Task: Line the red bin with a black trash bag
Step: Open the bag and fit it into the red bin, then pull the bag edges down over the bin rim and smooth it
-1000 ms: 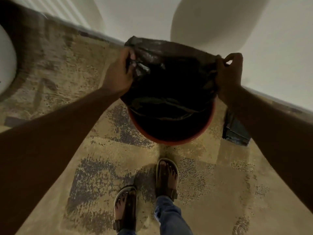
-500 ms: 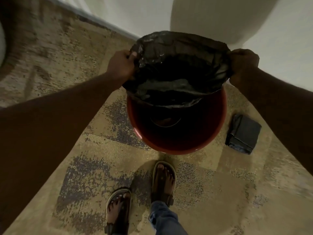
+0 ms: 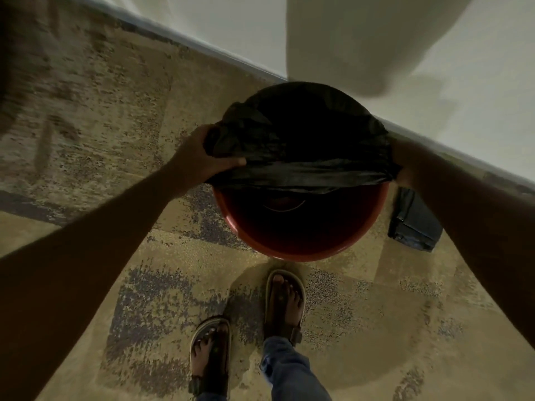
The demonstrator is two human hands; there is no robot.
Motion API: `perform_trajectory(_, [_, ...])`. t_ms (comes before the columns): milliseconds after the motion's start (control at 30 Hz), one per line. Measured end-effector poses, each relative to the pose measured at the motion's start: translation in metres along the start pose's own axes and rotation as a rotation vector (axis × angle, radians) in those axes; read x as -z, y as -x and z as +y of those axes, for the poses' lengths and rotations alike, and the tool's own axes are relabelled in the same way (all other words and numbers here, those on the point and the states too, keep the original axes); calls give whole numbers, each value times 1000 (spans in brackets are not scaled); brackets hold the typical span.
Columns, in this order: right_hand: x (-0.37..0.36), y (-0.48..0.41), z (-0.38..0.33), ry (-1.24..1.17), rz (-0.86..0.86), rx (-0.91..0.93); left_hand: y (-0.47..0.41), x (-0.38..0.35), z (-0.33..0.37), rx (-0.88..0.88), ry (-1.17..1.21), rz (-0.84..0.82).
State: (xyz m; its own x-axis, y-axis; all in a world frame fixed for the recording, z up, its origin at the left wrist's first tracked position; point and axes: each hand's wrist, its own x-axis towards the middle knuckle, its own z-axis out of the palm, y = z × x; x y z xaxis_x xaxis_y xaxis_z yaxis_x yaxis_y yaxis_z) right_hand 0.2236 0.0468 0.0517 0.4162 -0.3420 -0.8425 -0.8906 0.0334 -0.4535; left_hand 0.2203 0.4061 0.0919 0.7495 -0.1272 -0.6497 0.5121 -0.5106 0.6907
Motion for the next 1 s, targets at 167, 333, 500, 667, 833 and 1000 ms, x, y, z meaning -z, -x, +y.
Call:
perform_trajectory(167, [19,13,22,5,-233,-74,26,-12,-18,84,153,65])
perform_trajectory(333, [35,32,45,-76,-427,-72,52,-26,-33,357,389,257])
perform_trajectory(500, [42,45,62,-43,-445,-71,77,-48,-40,512,579,257])
perform_trajectory(667, [41,51,64,-97,-384,-128,85,-58,-42,609,754,299])
perform_trajectory(833, [43,72,70,0,-324,-271,98,-61,-37,612,1130,187])
perform_trajectory(1000, [50,88,81,-251,-269,-432,104,-70,-42,485,1427,123])
